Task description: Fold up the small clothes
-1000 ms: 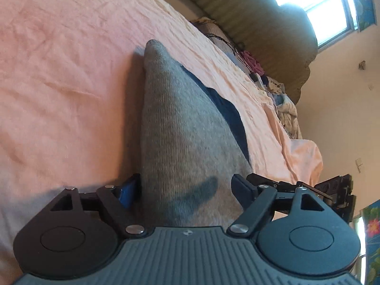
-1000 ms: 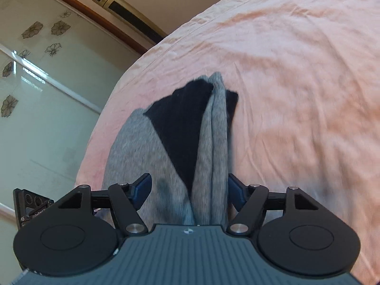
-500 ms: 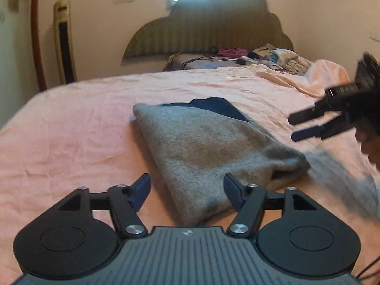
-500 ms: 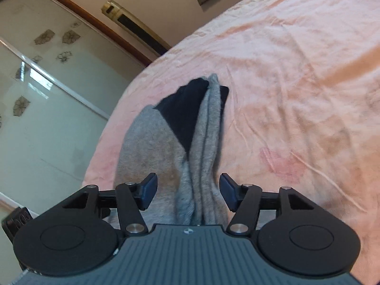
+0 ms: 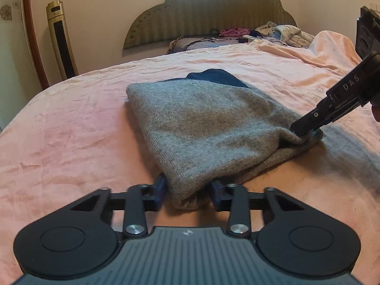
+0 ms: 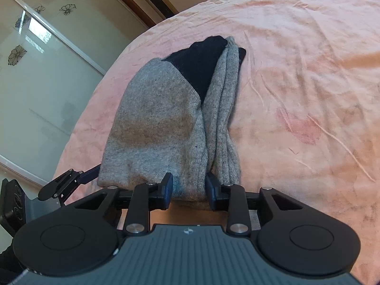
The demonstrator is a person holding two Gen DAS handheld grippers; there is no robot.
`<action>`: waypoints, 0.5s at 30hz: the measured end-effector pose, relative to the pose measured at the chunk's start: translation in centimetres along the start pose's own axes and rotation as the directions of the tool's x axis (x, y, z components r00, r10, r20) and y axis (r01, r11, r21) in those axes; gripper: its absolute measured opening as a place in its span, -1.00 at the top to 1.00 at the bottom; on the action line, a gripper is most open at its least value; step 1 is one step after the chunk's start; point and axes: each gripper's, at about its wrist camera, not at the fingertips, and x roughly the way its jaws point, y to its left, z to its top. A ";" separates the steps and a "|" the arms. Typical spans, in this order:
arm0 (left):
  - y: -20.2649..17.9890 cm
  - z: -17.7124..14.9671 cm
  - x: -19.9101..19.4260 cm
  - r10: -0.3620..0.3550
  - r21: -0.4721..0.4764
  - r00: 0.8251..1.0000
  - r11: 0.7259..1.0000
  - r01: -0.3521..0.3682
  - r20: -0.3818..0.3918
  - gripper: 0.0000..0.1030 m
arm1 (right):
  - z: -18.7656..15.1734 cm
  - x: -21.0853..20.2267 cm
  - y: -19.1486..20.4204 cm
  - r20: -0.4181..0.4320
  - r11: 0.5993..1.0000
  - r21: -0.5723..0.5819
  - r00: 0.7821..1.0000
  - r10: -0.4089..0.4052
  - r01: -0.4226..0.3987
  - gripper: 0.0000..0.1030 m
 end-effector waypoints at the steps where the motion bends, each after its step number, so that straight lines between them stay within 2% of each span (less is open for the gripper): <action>1: 0.4 0.0 -0.2 0.004 -0.024 1.000 1.000 -0.004 0.010 0.82 | -0.1 0.1 0.0 0.002 1.000 -0.008 1.000 0.007 -0.007 0.63; 4: 2.3 0.2 -1.3 -0.001 -0.114 1.000 0.994 0.004 0.026 0.84 | -0.2 -0.7 0.4 0.028 0.999 -0.036 0.999 0.025 -0.024 0.68; 6: 3.3 -0.2 -1.0 0.001 -0.149 1.000 0.989 -0.002 -0.008 0.85 | -0.4 -1.8 0.9 0.038 0.997 -0.069 0.999 0.019 -0.017 0.71; 8: 3.5 -1.0 0.1 -0.009 -0.161 0.999 0.987 0.001 -0.048 0.85 | -0.6 -1.6 0.2 0.022 0.997 -0.070 0.999 -0.030 0.031 0.82; 9: 3.2 -1.1 -0.2 0.006 -0.148 0.999 0.989 -0.011 -0.036 0.84 | -0.9 -0.7 -0.4 0.000 0.994 -0.078 0.998 -0.070 0.070 0.82; 11: 2.8 -0.9 -0.8 0.000 -0.128 0.999 0.992 -0.005 -0.039 0.78 | -1.1 -0.3 -1.0 0.002 0.998 -0.042 0.999 -0.040 0.040 0.83; 12: 2.9 -0.9 -1.4 -0.014 -0.122 0.999 0.993 0.009 -0.035 0.76 | -0.9 -0.5 -0.8 -0.003 0.999 -0.033 0.999 -0.042 0.041 0.76; 13: 2.9 -0.9 -2.2 -0.017 -0.115 1.000 0.993 0.015 -0.020 0.75 | -0.6 -0.9 -0.6 0.002 0.999 -0.033 1.000 -0.022 0.022 0.48; 14: 3.0 -0.9 -2.9 -0.021 -0.109 1.000 0.994 0.022 0.004 0.74 | -0.1 -1.5 -0.4 0.043 1.000 -0.027 0.999 -0.001 0.002 0.36; 15: 2.9 -0.8 -3.7 -0.030 -0.103 0.999 0.994 0.033 0.036 0.73 | 0.3 -2.5 -0.2 0.065 0.999 -0.030 0.997 0.045 -0.043 0.02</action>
